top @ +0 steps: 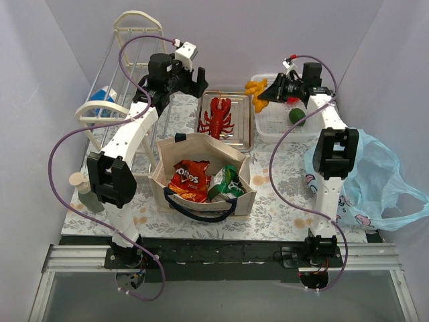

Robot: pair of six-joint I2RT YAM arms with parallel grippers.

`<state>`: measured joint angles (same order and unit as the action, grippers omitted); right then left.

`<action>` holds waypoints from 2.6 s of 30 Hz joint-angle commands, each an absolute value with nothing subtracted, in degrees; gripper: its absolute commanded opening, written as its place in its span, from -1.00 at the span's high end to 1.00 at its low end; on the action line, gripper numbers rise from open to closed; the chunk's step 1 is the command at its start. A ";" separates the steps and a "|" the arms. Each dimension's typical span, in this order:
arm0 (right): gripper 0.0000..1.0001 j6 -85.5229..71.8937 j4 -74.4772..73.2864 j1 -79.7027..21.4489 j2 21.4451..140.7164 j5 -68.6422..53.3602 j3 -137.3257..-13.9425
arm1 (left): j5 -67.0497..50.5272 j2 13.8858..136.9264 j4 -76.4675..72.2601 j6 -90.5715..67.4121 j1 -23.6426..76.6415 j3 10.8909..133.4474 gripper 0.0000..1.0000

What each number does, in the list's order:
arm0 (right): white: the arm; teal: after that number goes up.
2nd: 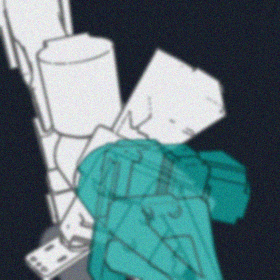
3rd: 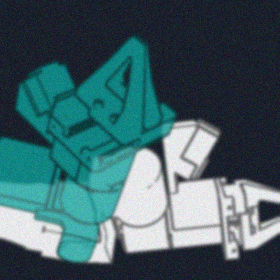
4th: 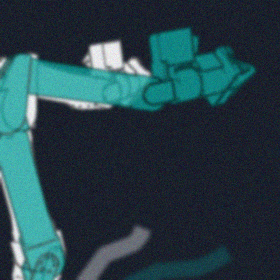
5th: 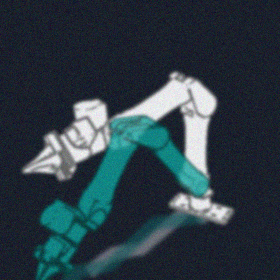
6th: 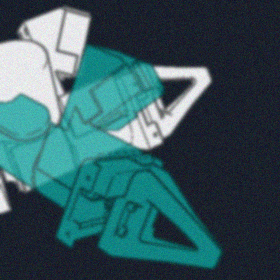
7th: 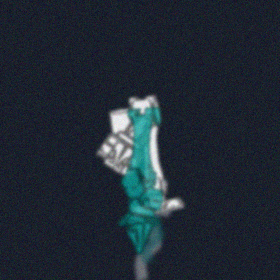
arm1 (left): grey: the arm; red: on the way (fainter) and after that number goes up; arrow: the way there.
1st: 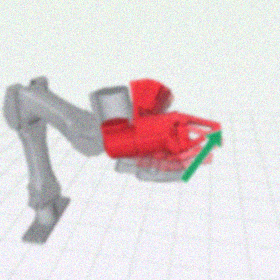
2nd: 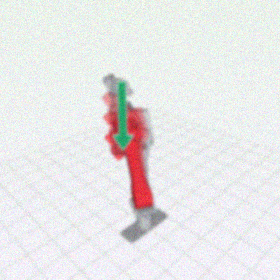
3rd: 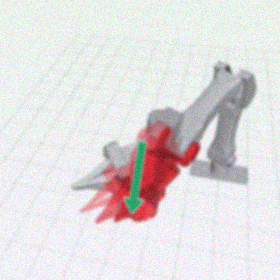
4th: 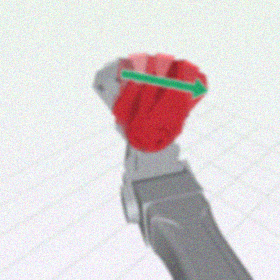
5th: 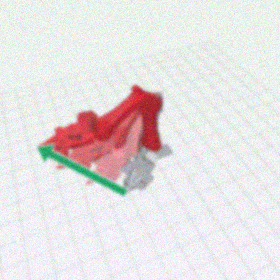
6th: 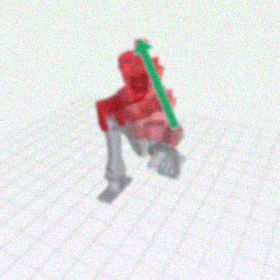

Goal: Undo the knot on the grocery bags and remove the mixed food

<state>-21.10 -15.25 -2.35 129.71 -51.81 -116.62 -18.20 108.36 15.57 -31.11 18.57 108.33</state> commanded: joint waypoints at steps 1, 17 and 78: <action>0.97 -20.40 -10.81 2.54 134.29 -52.65 -124.09 | -16.88 106.44 14.50 -30.24 18.90 107.49 -0.62; 0.97 -13.71 -18.28 2.99 144.58 -44.83 -126.83 | -13.27 107.58 17.49 -25.40 20.82 108.63 -0.64; -0.62 39.53 -45.35 -29.34 74.53 -42.82 -89.56 | -40.43 92.46 50.46 -9.84 22.32 91.67 -0.34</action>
<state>32.12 -46.44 -22.09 75.57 -44.60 -90.06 -37.95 92.73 47.92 -11.84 22.57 92.16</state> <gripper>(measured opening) 0.826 0.776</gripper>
